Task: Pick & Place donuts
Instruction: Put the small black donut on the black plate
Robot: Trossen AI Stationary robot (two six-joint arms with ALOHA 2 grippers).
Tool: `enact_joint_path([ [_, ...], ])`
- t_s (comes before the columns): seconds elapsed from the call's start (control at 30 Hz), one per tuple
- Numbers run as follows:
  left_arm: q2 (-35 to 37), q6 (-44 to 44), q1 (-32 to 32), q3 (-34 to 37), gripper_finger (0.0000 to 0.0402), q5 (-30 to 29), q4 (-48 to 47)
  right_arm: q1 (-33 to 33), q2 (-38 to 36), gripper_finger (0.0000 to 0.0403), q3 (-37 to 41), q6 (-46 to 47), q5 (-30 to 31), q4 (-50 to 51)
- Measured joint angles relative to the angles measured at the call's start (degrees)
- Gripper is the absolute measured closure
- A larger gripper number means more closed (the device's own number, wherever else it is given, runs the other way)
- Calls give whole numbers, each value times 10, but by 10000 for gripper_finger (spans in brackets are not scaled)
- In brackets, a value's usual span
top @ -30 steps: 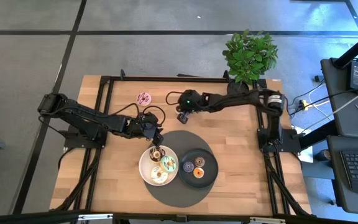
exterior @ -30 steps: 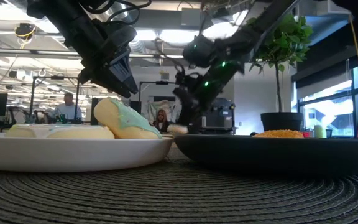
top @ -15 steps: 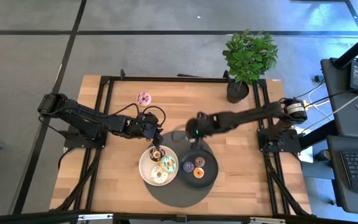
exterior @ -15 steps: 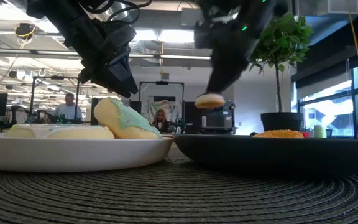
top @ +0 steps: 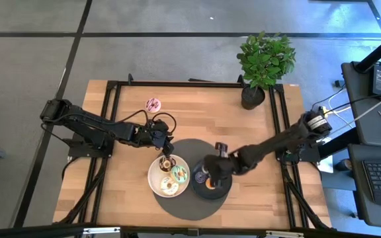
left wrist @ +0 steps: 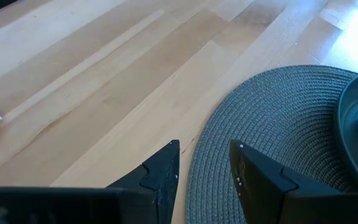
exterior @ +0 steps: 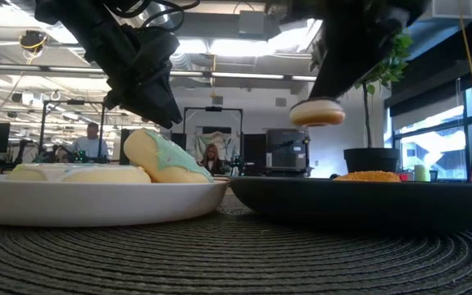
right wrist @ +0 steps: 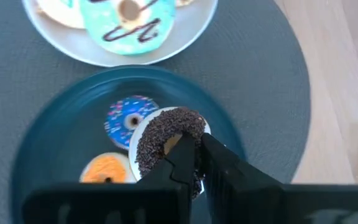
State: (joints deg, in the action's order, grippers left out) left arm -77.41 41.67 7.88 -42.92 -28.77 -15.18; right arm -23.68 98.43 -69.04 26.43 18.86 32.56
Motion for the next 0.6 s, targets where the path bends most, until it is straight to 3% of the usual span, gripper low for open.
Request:
enact_joint_path([
  [0.3, 0, 0, 0, 0, 265, 0, 0, -61, 26, 377, 1, 37, 29, -21],
  [0.6, 0, 1, 0, 0, 265, -1, 2, -77, 58, 377, 1, 42, 73, -20],
])
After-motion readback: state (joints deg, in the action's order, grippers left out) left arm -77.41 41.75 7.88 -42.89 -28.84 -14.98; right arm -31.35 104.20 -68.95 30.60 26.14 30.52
